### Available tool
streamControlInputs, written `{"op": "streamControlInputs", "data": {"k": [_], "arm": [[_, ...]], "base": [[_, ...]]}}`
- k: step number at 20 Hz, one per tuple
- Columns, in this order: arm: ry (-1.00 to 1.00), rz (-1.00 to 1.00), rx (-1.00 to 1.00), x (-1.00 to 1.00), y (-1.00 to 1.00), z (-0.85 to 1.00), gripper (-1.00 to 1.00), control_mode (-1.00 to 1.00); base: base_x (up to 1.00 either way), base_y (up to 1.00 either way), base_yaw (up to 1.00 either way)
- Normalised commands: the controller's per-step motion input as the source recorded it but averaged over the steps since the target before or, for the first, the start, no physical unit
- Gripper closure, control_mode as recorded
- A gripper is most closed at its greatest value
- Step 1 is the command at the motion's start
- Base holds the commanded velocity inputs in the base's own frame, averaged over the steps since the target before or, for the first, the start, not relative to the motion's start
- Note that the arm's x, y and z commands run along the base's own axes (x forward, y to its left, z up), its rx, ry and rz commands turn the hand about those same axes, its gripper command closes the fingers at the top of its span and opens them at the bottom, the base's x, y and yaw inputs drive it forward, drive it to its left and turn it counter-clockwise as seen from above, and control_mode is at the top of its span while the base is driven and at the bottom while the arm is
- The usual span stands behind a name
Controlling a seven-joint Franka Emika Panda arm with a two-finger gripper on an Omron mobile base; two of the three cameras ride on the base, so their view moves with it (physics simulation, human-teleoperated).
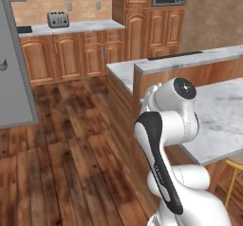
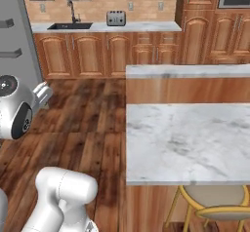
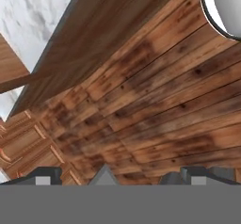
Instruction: Place the cold items (carrot and sweet potato) from the fridge in one tupperware on the dining counter. Place the warm items (kebab skewer and hot dog) in the stove area in another tupperware.
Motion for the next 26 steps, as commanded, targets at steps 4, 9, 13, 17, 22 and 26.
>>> {"op": "streamControlInputs", "data": {"k": [4, 9, 13, 17, 22, 26], "arm": [[0.0, 0.0, 0.0, 0.0, 0.0, 0.0, -1.0, 1.0], [0.0, 0.0, 0.0, 0.0, 0.0, 0.0, -1.0, 1.0], [0.0, 0.0, 0.0, 0.0, 0.0, 0.0, -1.0, 1.0], [0.0, 0.0, 0.0, 0.0, 0.0, 0.0, -1.0, 1.0], [0.0, 0.0, 0.0, 0.0, 0.0, 0.0, -1.0, 1.0], [0.0, 0.0, 0.0, 0.0, 0.0, 0.0, -1.0, 1.0]], "base": [[0.65, 0.57, -0.06], [-0.56, 0.97, 0.03], [0.83, 0.7, 0.0], [1.0, 0.01, 0.02], [1.0, -0.42, 0.14], [1.0, -0.35, 0.13]]}}
